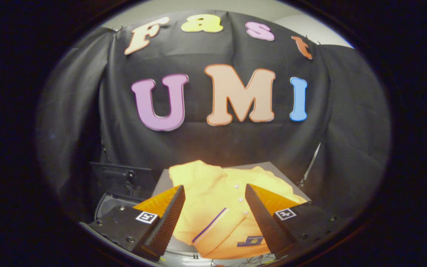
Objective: Put the clothes into the washing machine and then close the washing machine lid.
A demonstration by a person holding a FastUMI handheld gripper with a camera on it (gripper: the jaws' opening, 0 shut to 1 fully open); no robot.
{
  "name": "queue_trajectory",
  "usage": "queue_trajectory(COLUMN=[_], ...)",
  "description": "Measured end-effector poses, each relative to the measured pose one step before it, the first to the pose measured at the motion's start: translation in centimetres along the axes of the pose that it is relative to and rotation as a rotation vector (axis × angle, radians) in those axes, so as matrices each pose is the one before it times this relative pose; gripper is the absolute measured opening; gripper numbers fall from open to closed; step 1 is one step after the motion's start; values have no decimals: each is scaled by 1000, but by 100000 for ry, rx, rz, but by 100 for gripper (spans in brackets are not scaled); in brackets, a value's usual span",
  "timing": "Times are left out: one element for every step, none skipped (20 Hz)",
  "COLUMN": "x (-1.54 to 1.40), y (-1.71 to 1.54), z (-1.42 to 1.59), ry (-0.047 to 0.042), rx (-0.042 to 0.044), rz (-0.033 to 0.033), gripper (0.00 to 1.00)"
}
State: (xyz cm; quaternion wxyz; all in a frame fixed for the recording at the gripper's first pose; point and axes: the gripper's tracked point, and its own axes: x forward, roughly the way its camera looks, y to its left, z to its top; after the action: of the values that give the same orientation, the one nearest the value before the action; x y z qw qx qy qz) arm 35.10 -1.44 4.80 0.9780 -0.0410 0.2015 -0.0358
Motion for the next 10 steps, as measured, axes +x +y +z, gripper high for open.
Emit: queue_trajectory(x=[1221, 1194, 871, 651, 695, 596, 633, 384, -92, 135], y=[-1038, -770, -444, -347, -275, -118, 51, 82, 265, 448], z=[-676, -850, -474, -306, -345, -386, -467, -1139, -694, 1324], ry=[3472, 3391, 2561, 2492, 2111, 1519, 2363, 4226, 3253, -5669], rx=[-1307, -1170, -272, 60, 869, 809, -417, -1411, -940, 3122], rz=[-3896, -2763, -1610, -742, -749, -297, 95, -118, 1622, 1844], gripper=[99, 100, 100, 99, 99, 99, 99, 99, 97, 88])
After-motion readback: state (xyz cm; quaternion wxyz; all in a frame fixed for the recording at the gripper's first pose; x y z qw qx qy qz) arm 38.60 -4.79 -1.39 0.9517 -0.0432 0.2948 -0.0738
